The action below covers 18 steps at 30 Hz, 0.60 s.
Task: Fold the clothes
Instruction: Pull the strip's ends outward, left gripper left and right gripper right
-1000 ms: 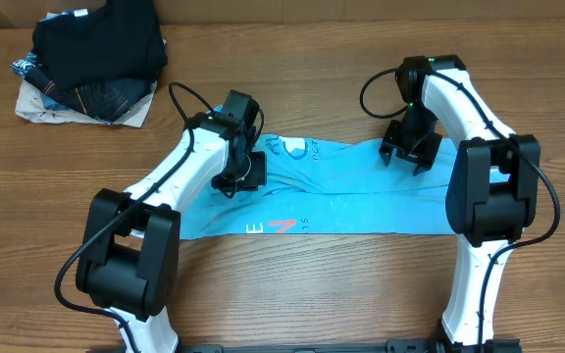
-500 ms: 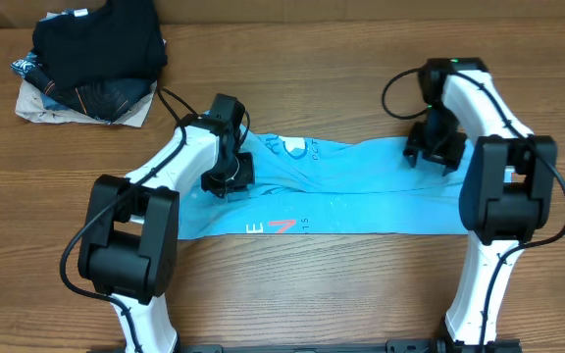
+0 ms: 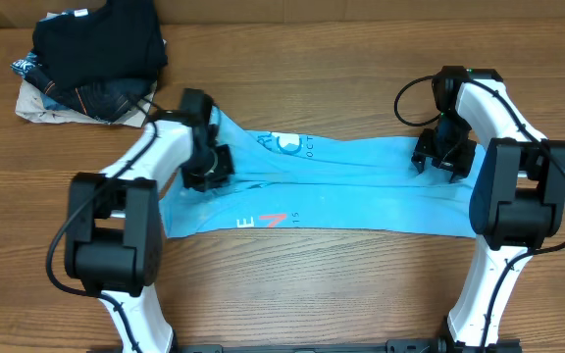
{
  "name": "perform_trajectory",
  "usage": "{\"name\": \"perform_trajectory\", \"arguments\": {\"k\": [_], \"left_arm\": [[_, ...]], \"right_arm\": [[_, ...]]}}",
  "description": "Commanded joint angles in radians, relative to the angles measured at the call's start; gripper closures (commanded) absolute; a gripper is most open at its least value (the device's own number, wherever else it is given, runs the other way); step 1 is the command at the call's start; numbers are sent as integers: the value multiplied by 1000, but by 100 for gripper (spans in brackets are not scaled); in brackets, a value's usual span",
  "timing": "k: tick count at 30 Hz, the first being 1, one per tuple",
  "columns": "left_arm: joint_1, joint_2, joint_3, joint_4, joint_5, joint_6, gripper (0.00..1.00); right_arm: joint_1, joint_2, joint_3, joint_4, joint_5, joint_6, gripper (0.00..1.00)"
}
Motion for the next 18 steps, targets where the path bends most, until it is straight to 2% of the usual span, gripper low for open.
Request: {"name": "perform_trajectory", "arguments": {"k": [1,9,18], "left_arm": [[111,77,-30,-8,-167,-6,82],[229,77,-30,-7,-167,18,83],[259,77,-30,-6,-223,29,82]], "right_arm": [[-16,31,-42,17,26,0,33],[-8,31,-42,45,-48,0,34],[1,28,-34,60,-55,4,35]]}}
